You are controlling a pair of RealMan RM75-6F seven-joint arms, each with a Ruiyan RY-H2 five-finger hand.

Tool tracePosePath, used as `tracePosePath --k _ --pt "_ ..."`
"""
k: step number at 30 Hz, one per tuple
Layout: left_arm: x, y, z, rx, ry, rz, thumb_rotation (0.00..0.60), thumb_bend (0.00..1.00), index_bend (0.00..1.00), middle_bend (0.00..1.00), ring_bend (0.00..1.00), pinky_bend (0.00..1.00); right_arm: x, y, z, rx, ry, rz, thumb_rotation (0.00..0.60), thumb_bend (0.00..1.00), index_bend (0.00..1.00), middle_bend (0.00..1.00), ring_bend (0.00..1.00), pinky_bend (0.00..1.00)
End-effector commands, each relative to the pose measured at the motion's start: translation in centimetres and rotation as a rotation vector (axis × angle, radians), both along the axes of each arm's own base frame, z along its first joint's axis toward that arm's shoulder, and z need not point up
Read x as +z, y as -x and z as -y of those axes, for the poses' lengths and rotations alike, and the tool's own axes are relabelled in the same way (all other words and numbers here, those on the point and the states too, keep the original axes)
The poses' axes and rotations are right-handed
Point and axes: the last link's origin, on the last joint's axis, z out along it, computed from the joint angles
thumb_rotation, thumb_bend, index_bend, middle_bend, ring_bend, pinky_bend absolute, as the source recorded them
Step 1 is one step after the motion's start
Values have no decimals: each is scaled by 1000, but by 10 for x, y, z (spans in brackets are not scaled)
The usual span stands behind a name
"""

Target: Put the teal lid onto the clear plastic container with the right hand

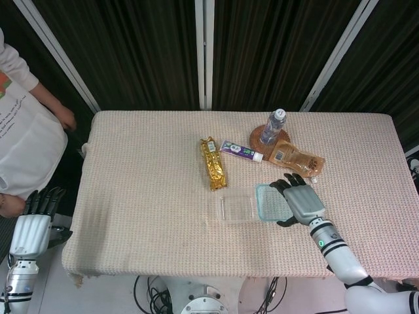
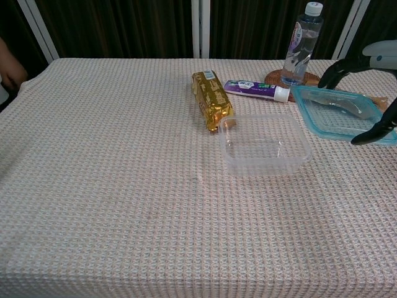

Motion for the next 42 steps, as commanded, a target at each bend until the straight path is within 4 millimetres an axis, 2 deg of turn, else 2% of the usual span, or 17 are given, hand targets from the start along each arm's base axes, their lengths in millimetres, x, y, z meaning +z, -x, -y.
tracePosePath --k 1,10,13,42 --pt "0 1 0 -2 1 3 600 0 103 77 0 33 -19 -31 3 13 -11 19 600 74 194 402 0 0" --pt "-3 6 -2 3 6 18 600 0 103 77 0 33 -57 -62 9 57 -62 -45 600 83 194 393 0 0" --pt "-4 8 -1 7 4 22 600 0 103 77 0 33 -65 -67 11 59 -68 -65 600 86 194 393 0 0" --pt "-5 11 1 17 -1 29 600 0 103 77 0 33 -81 -67 13 56 -86 -105 600 89 194 389 0 0"
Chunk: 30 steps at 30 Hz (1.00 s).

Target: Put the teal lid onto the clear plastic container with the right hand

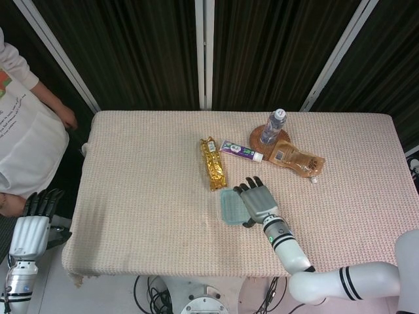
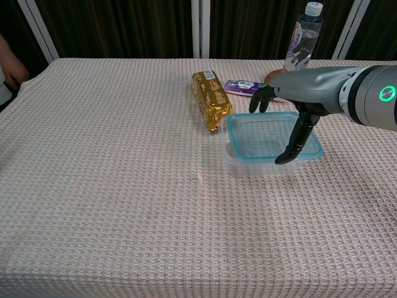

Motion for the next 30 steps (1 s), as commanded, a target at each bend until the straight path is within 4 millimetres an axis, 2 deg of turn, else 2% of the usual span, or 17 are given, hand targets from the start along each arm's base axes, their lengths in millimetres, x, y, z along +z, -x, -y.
tracePosePath --k 1,14,30 --pt "0 0 0 1 1 0 600 0 103 77 0 33 -3 -2 0 5 2 -1 600 89 194 389 0 0" --pt "-2 3 -1 1 4 7 600 0 103 78 0 33 -12 -3 -5 -9 25 5 600 89 195 388 0 0" --pt "-3 5 -3 -5 9 12 600 0 103 78 0 33 -8 6 -6 -51 59 26 600 89 195 386 0 0"
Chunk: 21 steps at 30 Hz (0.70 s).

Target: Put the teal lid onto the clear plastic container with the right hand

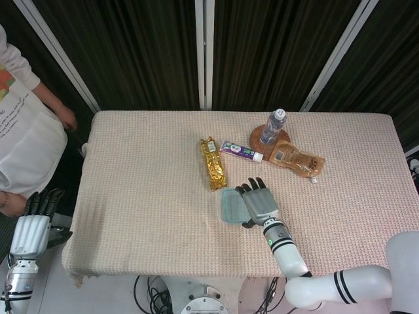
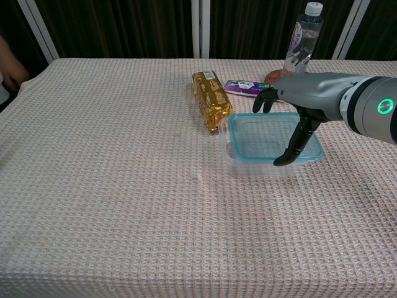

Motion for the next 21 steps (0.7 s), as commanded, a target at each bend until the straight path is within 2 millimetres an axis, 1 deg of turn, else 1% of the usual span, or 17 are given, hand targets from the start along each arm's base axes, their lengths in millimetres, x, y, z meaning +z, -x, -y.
tracePosePath --k 1,21 --pt "0 0 0 1 1 0 600 0 103 77 0 33 0 1 0 -8 3 3 600 88 194 386 0 0" --pt "-1 4 -2 -2 4 9 600 0 102 78 0 33 -10 -7 -2 -30 8 52 600 98 195 385 0 0"
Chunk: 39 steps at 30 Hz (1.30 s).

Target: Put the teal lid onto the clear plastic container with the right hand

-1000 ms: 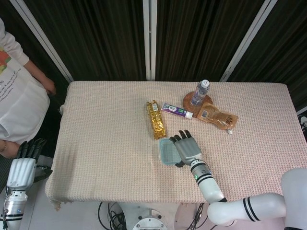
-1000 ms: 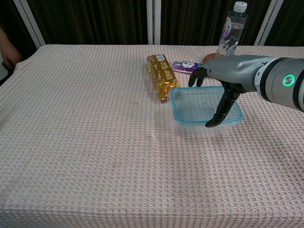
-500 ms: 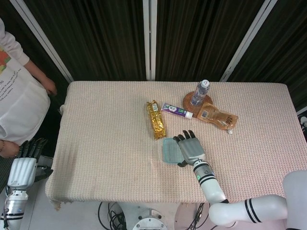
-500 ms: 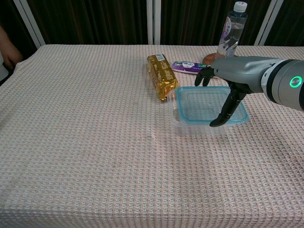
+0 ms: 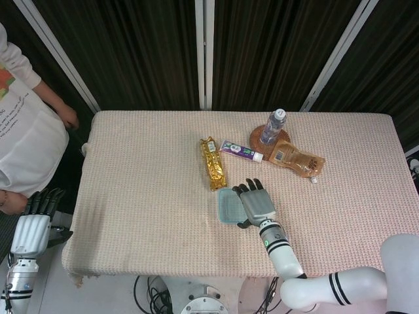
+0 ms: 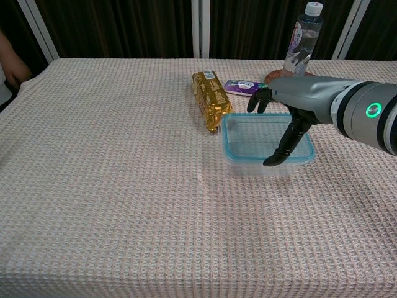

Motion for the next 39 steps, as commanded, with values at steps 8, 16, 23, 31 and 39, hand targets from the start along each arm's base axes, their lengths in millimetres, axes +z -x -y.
tracePosePath --k 8,16,23,31,39 --pt "-2 2 1 4 3 4 600 0 102 78 0 33 -5 0 6 0 2 -21 600 100 195 385 0 0" --pt "-3 1 0 3 7 3 600 0 102 78 0 33 -4 3 6 -2 -4 -22 600 100 186 368 0 0" --pt "-4 2 -1 5 7 3 600 0 102 77 0 33 -4 4 6 6 -14 -5 600 1 1 215 0 0" --pt "-4 2 0 6 7 4 600 0 101 77 0 33 -2 4 3 28 -17 8 600 0 0 107 0 0" --pt "-3 1 0 3 3 2 600 0 102 77 0 32 10 4 -5 84 -6 9 600 0 0 45 0 0"
